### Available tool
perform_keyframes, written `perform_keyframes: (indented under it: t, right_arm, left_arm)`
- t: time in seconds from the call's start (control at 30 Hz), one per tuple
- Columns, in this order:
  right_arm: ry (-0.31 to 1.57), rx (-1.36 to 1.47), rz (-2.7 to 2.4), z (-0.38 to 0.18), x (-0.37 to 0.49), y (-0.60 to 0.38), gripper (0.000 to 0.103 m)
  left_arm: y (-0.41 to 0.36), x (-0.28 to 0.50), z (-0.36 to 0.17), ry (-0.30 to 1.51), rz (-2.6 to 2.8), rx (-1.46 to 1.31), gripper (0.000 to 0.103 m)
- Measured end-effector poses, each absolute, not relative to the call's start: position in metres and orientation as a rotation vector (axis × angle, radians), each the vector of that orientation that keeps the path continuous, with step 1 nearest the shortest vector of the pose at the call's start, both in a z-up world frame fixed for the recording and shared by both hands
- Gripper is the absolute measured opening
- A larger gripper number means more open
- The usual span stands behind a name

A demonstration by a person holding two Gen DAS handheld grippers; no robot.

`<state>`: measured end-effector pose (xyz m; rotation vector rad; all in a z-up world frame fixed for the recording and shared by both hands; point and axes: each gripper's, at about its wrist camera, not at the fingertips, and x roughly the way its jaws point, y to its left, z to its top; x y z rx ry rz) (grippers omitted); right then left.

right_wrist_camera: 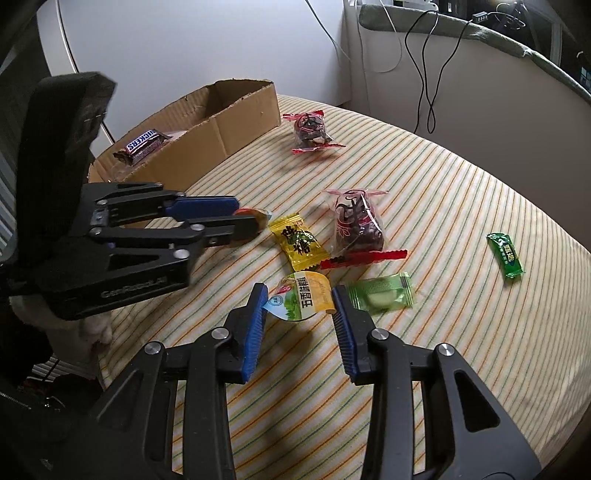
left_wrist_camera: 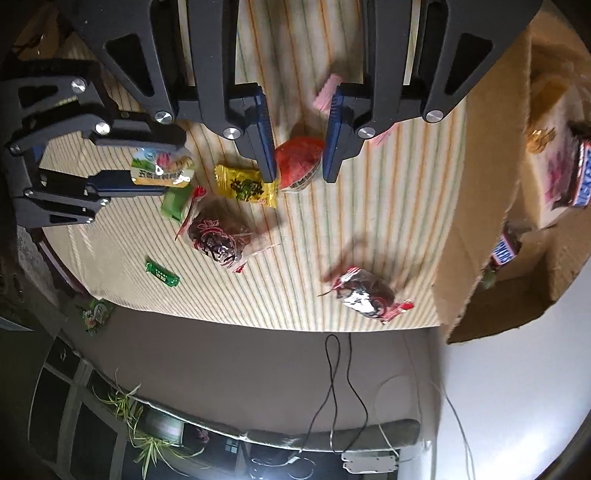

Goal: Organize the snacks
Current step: 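Grasp the red candy packet with the left gripper while the right grasps the round yellow-green candy, then carry both candies into the box and open both grippers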

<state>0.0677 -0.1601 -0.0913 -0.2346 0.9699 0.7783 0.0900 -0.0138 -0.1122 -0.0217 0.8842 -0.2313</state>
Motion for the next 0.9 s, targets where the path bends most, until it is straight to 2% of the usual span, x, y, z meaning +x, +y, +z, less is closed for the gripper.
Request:
perform_keyframes:
  t: [0.4, 0.9]
  right_arm:
    - [0.968, -0.214, 0.768, -0.092, 0.066, -0.164, 0.037]
    - [0.878, -0.225, 0.797, -0.053, 0.076, -0.144, 0.037]
  left_arm:
    - [-0.009, 0.091, -0.113, 0.891, -0.234, -0.044, 0.02]
    - [0.029, 0.063, -0.06, 0.749, -0.191, -0.096, 0.02]
